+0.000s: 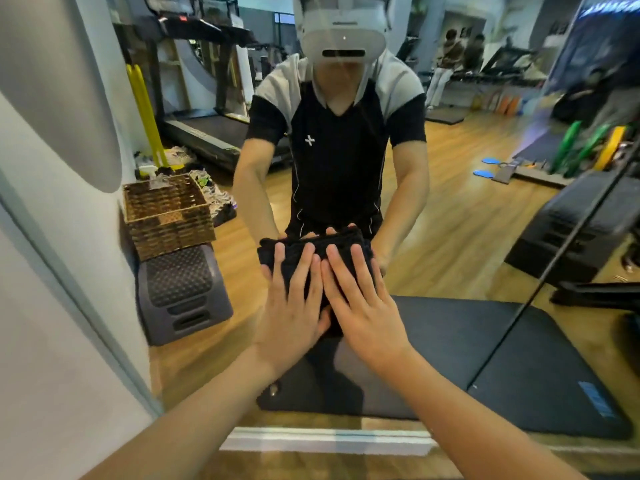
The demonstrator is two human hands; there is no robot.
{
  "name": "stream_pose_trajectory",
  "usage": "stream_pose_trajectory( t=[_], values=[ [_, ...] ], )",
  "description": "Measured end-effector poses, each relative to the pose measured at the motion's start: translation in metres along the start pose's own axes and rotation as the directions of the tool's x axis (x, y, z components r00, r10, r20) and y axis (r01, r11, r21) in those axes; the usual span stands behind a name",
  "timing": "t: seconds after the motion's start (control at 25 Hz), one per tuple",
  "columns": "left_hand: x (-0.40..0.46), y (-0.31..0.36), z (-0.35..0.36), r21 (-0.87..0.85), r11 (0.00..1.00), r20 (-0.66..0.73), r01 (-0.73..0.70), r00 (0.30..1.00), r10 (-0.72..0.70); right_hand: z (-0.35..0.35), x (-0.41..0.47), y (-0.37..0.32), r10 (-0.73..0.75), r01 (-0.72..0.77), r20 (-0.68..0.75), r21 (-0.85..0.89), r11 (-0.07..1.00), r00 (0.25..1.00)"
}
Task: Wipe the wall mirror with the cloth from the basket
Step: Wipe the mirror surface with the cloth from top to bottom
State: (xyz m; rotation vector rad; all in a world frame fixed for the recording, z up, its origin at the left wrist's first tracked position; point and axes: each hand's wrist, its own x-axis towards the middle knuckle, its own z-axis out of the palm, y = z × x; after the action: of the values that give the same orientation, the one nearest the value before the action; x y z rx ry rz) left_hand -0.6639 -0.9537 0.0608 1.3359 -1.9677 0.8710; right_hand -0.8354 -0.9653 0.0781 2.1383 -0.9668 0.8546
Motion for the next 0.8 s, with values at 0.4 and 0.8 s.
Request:
stream_pose_trajectory(
  t=[0.4, 0.8],
  values=[
    [0.273, 0.031, -0.13, -0.003, 0.988, -0.372, -0.152, 0.918, 0.14, -0.14, 0.169, 0.161, 0.047, -0.109, -0.48, -0.102, 0.989, 0.876],
    [0.286, 0.194, -0.048, 0.062, 0.981, -0.498, -0.181, 0.847, 0.188, -0.131, 0.037, 0.264, 0.214, -0.229, -0.54, 0.04, 0.973, 0.814]
  ],
)
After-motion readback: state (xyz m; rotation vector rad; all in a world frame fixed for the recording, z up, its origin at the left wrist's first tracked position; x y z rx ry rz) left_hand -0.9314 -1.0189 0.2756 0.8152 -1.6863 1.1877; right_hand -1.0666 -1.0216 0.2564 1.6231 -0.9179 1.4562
